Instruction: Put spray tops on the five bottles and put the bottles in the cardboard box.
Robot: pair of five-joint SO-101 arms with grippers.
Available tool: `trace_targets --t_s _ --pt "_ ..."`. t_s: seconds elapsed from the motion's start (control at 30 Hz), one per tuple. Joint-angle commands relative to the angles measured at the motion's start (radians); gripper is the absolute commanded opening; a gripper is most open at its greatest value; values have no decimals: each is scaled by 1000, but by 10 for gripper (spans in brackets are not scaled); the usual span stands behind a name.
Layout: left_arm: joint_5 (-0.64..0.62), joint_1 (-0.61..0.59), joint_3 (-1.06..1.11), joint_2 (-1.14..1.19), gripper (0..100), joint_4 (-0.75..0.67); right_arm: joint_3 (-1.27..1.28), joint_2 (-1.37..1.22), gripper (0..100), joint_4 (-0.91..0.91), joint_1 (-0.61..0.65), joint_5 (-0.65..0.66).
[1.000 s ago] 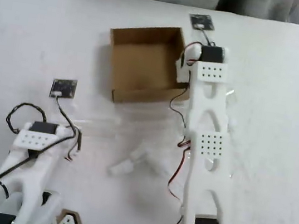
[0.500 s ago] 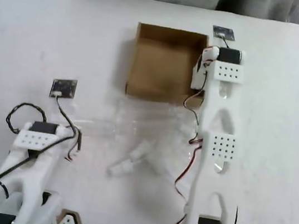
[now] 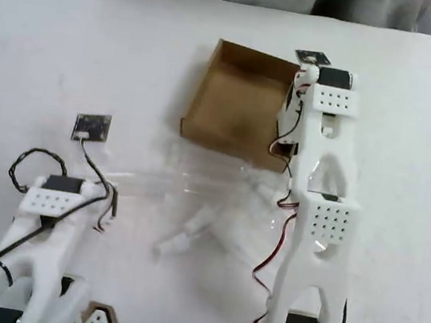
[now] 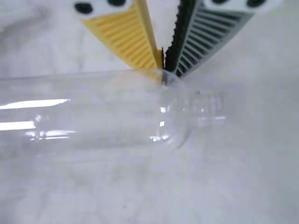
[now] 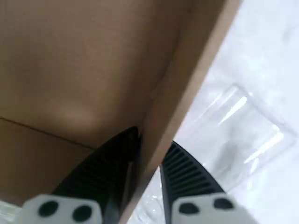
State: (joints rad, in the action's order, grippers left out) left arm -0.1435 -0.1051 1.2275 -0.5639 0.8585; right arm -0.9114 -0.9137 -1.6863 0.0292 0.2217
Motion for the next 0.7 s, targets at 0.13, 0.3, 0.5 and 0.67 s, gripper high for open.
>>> trace_targets --t_s 0.13,0.3,0.5,0.67 --pt "-11 -8 -55 7 31 -17 0 74 15 24 30 203" --pt "-11 -8 -55 7 31 -17 0 74 15 21 42 285" --pt "-11 -8 -55 7 31 -17 0 81 17 -4 54 351" --pt "-11 -8 -55 7 31 -17 0 87 18 -25 85 358"
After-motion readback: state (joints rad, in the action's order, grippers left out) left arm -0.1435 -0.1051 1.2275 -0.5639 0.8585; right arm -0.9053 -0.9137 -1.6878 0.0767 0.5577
